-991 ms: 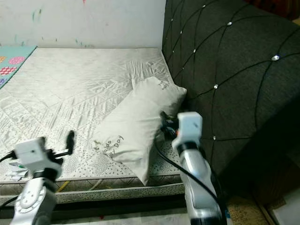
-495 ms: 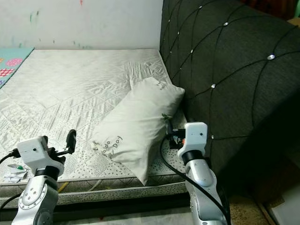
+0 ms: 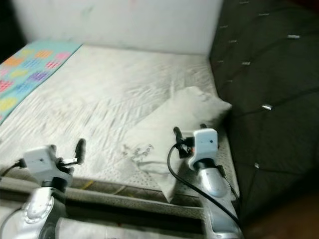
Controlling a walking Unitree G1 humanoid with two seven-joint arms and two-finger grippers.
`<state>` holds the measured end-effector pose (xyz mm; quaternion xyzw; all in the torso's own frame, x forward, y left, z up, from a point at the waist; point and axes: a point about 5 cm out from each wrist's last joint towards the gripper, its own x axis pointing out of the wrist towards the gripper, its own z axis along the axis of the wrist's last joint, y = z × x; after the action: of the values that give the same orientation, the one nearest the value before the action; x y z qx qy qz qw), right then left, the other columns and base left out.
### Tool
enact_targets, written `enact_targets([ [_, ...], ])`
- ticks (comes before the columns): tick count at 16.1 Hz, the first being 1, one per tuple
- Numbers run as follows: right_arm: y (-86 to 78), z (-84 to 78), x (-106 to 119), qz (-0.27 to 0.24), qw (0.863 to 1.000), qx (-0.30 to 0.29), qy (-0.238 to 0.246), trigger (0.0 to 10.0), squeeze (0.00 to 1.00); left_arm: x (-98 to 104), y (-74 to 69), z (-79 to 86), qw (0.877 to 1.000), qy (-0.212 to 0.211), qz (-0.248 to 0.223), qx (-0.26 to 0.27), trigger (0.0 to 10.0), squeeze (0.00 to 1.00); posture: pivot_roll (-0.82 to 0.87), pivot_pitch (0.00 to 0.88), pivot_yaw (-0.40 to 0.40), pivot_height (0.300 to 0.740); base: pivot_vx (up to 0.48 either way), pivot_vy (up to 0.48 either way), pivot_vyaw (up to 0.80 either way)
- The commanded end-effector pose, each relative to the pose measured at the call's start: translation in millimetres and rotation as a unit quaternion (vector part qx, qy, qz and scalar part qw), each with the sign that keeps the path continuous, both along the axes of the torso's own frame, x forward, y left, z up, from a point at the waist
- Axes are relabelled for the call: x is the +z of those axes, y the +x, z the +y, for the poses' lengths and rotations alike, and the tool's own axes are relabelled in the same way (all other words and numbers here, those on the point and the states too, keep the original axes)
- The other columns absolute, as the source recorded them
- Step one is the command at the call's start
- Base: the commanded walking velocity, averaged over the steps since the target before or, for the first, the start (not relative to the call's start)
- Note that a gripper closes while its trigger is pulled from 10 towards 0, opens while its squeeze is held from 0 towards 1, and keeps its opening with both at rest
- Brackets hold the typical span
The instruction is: Clean up the room
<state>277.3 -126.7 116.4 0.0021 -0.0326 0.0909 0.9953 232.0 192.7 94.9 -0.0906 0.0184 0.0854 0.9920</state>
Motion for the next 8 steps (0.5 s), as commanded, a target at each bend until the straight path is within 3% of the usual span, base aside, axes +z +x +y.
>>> enact_targets([
  [1, -1.2, -6.7, 1.1, -0.004, 1.000, -0.005, -0.002, 10.0, 0.00, 3.7, 3.0, -7.4, 1.000, -0.004, -0.008, -0.015, 10.0, 0.00, -0.02, 0.000, -0.030, 0.740, 0.000, 0.000, 0.00],
  [8, 2.2, -6.2, 0.7, -0.001, 1.000, 0.000, -0.006, 10.0, 0.00, 7.4, 2.2, -13.5, 0.999, 0.002, -0.018, -0.042, 10.0, 0.00, 0.00, 0.000, -0.036, 0.740, 0.000, 0.000, 0.00],
])
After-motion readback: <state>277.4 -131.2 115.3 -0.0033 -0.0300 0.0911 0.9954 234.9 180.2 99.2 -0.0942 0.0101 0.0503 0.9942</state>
